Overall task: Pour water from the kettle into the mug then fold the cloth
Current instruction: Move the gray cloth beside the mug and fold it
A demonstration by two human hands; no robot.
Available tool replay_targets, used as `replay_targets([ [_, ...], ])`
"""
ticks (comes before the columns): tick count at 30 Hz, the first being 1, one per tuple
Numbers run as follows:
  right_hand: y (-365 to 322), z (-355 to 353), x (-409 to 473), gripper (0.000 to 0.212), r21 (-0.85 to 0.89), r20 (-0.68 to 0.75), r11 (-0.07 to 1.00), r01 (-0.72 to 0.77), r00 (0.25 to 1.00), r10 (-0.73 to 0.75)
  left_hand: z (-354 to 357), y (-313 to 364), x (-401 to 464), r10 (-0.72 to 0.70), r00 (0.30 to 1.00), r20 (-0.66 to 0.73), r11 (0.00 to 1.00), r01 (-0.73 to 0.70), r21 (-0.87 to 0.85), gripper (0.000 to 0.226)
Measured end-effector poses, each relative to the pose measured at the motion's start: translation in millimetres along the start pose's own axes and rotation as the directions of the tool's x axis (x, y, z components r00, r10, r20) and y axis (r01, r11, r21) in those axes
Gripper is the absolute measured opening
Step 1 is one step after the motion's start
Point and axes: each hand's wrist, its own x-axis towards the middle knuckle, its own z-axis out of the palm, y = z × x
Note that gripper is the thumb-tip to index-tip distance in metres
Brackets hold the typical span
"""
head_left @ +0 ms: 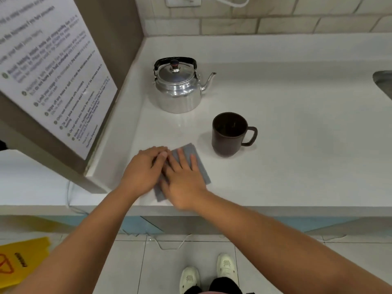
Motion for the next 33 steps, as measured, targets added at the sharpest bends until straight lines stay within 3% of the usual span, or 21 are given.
replay_targets([
  [3, -3, -13, 24, 0.063, 0.041, 0.021, 0.998, -0.039, 0.999, 0.038, -3, 7, -5, 0.009, 0.992, -0.13, 1.0, -0.01, -0.009, 0.034],
  [6, 13, -17, -15, 0.062, 0.135, -0.101, 0.991, -0.008, 0.995, 0.022, 12, 27, -10, -0.018, 0.979, -0.201, 1.0, 0.017, -0.005, 0.04],
  [8, 36, -12, -59, 0.062, 0.096, -0.154, 0.995, -0.025, 0.987, 0.039, 32, 42, -12, -0.053, 0.995, -0.086, 0.999, 0.052, -0.012, 0.048],
  [11, 82, -10, -114, 0.062, 0.038, -0.172, 0.978, -0.205, 0.963, 0.209, 59, 38, -2, -0.111, 0.986, 0.121, 0.946, 0.068, 0.318, 0.061],
  [13, 108, -17, -128, 0.063, 0.039, -0.185, 0.952, -0.304, 0.934, 0.306, 57, 24, 22, -0.126, 0.983, 0.134, 0.884, 0.049, 0.466, 0.064],
  [17, 151, -34, -120, 0.063, 0.052, -0.194, 0.924, -0.378, 0.904, 0.381, 42, 16, 85, -0.263, 0.958, 0.11, 0.845, 0.174, 0.506, 0.065],
  [19, 163, -39, -111, 0.064, 0.049, -0.155, 0.921, -0.387, 0.908, 0.39, 53, 29, 90, -0.181, 0.968, 0.175, 0.853, 0.066, 0.517, 0.064],
  [22, 169, -38, -100, 0.063, 0.045, -0.129, 0.942, -0.332, 0.933, 0.335, 66, 31, 73, 0.066, 0.955, 0.29, 0.866, -0.2, 0.458, 0.062],
  [24, 170, -35, -96, 0.062, 0.055, -0.135, 0.952, -0.302, 0.942, 0.307, 53, 15, 76, 0.045, 0.966, 0.254, 0.873, -0.162, 0.46, 0.06],
  [27, 173, -35, -95, 0.063, 0.073, -0.137, 0.956, -0.284, 0.947, 0.292, 33, -2, 81, -0.15, 0.973, 0.173, 0.869, 0.046, 0.492, 0.063],
  [33, 172, -34, -97, 0.061, 0.091, -0.143, 0.959, -0.269, 0.949, 0.28, 35, -4, 31, 0.022, 0.967, 0.252, 0.884, -0.136, 0.446, 0.066],
])
